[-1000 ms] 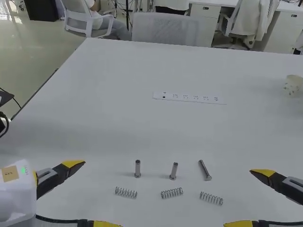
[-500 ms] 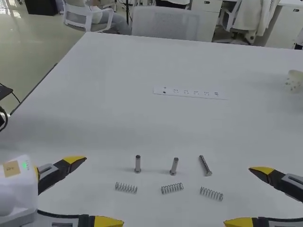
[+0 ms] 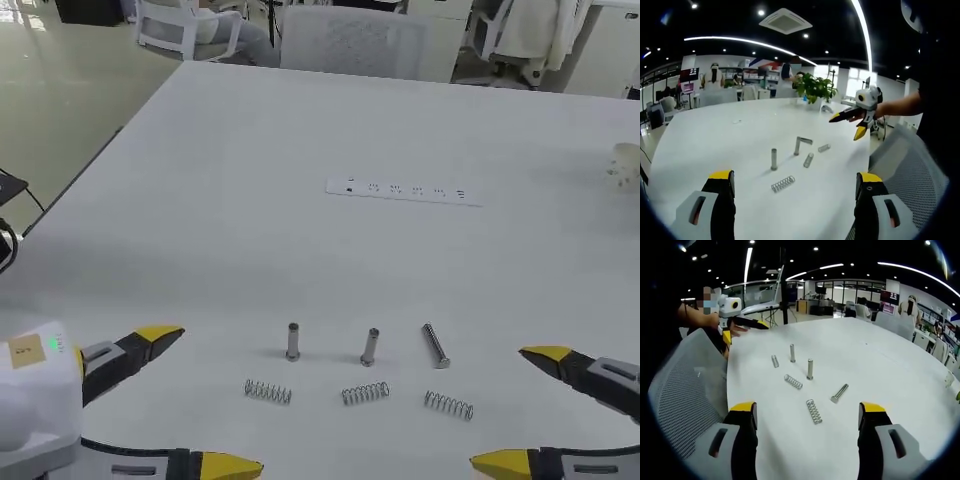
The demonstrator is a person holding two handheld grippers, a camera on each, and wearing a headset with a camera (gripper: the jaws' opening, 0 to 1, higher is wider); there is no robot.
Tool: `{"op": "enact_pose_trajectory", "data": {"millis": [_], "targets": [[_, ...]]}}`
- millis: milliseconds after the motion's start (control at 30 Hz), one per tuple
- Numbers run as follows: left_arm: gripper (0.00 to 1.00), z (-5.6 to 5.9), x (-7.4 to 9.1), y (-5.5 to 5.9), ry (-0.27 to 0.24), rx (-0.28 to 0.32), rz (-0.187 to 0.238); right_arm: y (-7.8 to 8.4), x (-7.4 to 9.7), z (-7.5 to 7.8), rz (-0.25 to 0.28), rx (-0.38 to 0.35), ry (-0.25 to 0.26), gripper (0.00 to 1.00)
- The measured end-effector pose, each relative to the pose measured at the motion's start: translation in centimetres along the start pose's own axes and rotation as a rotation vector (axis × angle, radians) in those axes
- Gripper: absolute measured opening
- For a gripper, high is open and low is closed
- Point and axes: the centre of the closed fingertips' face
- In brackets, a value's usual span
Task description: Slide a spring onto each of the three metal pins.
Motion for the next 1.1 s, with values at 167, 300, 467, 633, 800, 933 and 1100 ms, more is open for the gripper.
{"op": "enact_pose_trajectory", "data": {"millis": [167, 300, 467, 633, 800, 933, 1100], "targets": [[0.98, 0.0, 0.0, 0.0, 0.001, 0.002, 0.000, -0.9, -0.5, 0.7, 0.009, 0.000, 0.000, 0.81], [0.98, -0.1, -0.1, -0.1, 0.002, 0.002, 0.001, -1.2, -0.9, 1.0, 0.000, -0.003, -0.006, 0.78], [0.98, -0.2, -0.2, -0.1, 0.003, 0.000, 0.000, -1.4, -1.3, 1.3, -0.006, -0.008, -0.015, 0.76], [0.98, -0.1, -0.3, 0.0, 0.005, 0.000, -0.006, -1.5, -1.8, 1.6, -0.020, -0.019, -0.032, 0.72], [0.98, 0.0, -0.4, 0.0, 0.007, 0.004, -0.006, -1.9, -2.5, 2.2, -0.036, -0.026, -0.039, 0.69], [0.98, 0.2, -0.4, 0.3, 0.010, 0.007, -0.012, -2.2, -3.2, 2.9, -0.045, -0.035, -0.038, 0.66], [0.98, 0.0, -0.3, 0.4, 0.006, 0.008, -0.015, -2.7, -3.9, 3.6, -0.057, -0.039, -0.023, 0.63]]}}
Point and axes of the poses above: the centre of the closed fingertips' face, and the gripper's own axes: x roughly backward along the fingers, z roughly to its right, y roughly out of its underside, and after that the axes turned 7 degrees about -z, right-handed
